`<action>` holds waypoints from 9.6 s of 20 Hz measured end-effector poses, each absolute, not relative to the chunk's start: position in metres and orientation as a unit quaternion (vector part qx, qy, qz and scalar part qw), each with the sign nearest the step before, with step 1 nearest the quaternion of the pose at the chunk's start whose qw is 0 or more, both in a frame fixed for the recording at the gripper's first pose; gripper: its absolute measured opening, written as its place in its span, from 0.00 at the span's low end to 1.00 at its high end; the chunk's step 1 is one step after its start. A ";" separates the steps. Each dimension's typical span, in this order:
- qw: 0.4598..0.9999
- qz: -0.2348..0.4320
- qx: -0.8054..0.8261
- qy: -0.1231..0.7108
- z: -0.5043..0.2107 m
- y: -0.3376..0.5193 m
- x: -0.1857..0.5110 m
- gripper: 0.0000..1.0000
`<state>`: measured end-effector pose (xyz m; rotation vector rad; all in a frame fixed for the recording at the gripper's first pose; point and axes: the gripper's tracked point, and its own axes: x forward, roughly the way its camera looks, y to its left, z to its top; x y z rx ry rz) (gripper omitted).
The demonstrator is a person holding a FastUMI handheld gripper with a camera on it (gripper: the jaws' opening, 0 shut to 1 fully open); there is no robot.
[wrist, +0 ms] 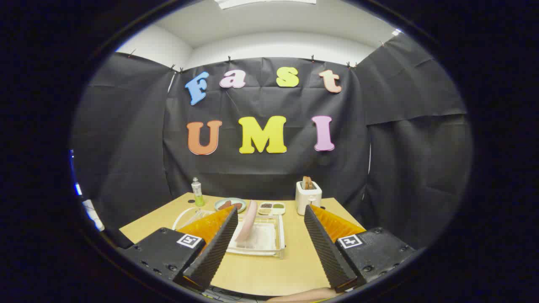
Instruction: Take the plate from the dish rack, then take the spoon from the basket and place it into the plate.
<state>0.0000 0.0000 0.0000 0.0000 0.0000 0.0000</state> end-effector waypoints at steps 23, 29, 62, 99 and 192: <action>0.998 0.008 -0.018 0.053 0.005 0.016 0.066 1.00; 0.992 0.017 -0.007 0.128 -0.005 0.023 0.134 1.00; 0.849 -0.210 -0.152 0.461 -0.051 0.048 0.285 0.06; 0.896 0.036 0.080 0.436 -0.237 -0.010 0.076 0.06; 0.984 0.159 -0.073 0.031 -0.116 0.029 0.060 0.15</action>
